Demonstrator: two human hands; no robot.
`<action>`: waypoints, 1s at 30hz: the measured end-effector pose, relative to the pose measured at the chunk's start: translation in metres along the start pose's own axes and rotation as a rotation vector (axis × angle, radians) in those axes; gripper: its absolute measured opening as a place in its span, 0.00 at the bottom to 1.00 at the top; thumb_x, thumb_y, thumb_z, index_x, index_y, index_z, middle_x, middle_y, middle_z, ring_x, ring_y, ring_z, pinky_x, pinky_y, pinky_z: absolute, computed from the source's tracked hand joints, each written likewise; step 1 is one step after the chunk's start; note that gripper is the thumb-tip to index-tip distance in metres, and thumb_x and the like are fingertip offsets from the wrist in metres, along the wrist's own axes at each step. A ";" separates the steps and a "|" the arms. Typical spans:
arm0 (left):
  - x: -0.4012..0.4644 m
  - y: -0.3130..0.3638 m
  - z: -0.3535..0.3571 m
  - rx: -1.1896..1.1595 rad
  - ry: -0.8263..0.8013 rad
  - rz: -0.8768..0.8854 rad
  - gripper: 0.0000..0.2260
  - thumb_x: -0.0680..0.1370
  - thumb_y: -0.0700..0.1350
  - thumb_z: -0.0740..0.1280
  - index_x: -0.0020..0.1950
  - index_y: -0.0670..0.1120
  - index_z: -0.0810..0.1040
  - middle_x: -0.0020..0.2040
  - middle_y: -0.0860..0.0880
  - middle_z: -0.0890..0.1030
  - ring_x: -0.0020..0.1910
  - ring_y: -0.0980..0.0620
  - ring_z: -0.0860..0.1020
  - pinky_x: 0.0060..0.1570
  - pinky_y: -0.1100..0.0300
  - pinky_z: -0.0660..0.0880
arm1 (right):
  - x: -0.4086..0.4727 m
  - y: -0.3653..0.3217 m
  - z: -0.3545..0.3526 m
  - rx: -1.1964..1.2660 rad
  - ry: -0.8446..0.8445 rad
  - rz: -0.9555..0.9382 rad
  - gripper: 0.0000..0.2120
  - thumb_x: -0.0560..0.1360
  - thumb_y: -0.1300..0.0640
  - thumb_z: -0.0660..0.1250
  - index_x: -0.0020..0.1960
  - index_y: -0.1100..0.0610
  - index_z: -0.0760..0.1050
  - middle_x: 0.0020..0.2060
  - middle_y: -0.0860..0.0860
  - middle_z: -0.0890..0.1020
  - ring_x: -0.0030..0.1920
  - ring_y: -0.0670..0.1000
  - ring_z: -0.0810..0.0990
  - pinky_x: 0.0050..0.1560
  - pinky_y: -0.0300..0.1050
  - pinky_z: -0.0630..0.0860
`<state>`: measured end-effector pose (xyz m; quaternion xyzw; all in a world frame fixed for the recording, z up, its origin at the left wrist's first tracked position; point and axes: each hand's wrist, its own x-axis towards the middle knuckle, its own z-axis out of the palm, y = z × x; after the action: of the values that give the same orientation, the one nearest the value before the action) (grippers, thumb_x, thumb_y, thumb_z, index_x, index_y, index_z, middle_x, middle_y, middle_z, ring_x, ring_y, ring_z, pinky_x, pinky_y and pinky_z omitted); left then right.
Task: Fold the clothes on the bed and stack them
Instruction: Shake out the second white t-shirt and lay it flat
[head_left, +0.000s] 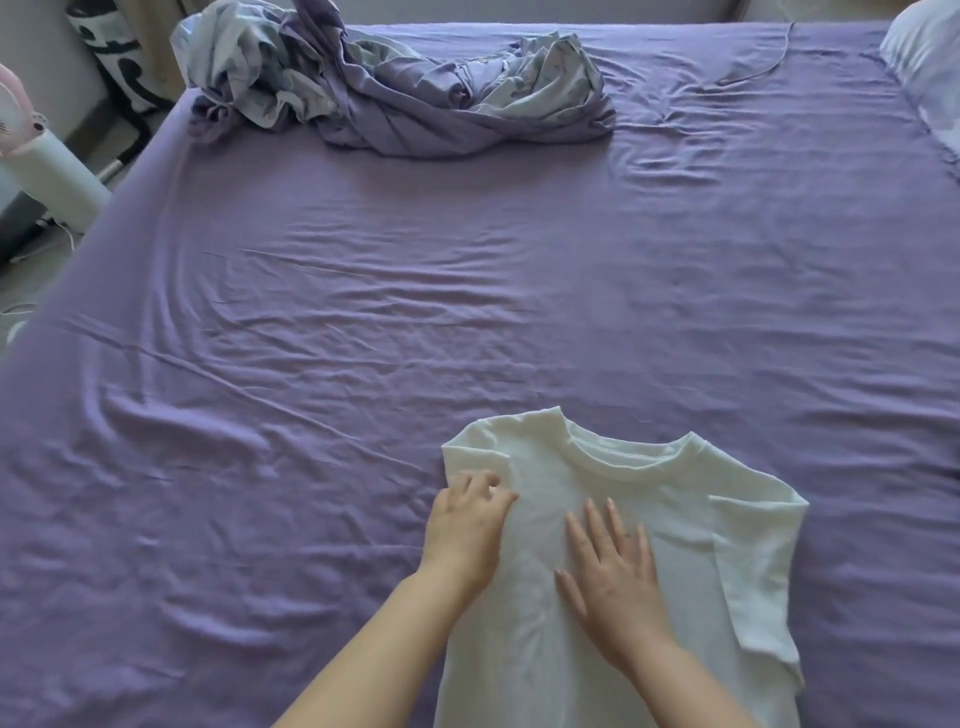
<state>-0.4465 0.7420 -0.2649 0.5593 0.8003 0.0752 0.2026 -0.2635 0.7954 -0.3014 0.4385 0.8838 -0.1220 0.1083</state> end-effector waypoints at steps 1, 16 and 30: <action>-0.002 0.002 0.005 0.095 -0.028 0.025 0.24 0.80 0.46 0.59 0.76 0.53 0.58 0.77 0.51 0.53 0.76 0.45 0.51 0.71 0.52 0.53 | -0.008 0.008 0.000 -0.009 0.014 -0.007 0.30 0.79 0.40 0.36 0.67 0.54 0.64 0.67 0.57 0.72 0.75 0.57 0.51 0.68 0.58 0.47; -0.079 0.038 0.091 0.266 0.069 0.226 0.28 0.75 0.59 0.55 0.71 0.46 0.67 0.73 0.41 0.66 0.73 0.41 0.58 0.66 0.35 0.53 | -0.085 0.041 0.043 0.003 0.098 -0.114 0.30 0.78 0.36 0.38 0.72 0.50 0.59 0.72 0.57 0.64 0.76 0.56 0.45 0.68 0.63 0.53; -0.296 0.080 0.152 0.062 -0.058 0.388 0.02 0.72 0.47 0.67 0.42 0.50 0.75 0.65 0.43 0.73 0.69 0.43 0.67 0.70 0.39 0.55 | -0.298 0.035 0.099 0.084 0.054 -0.240 0.23 0.76 0.48 0.56 0.68 0.56 0.67 0.72 0.58 0.65 0.73 0.59 0.59 0.68 0.61 0.58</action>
<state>-0.2286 0.4810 -0.3043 0.7109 0.6733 0.0722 0.1899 -0.0510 0.5616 -0.3104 0.3366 0.9267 -0.1590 0.0504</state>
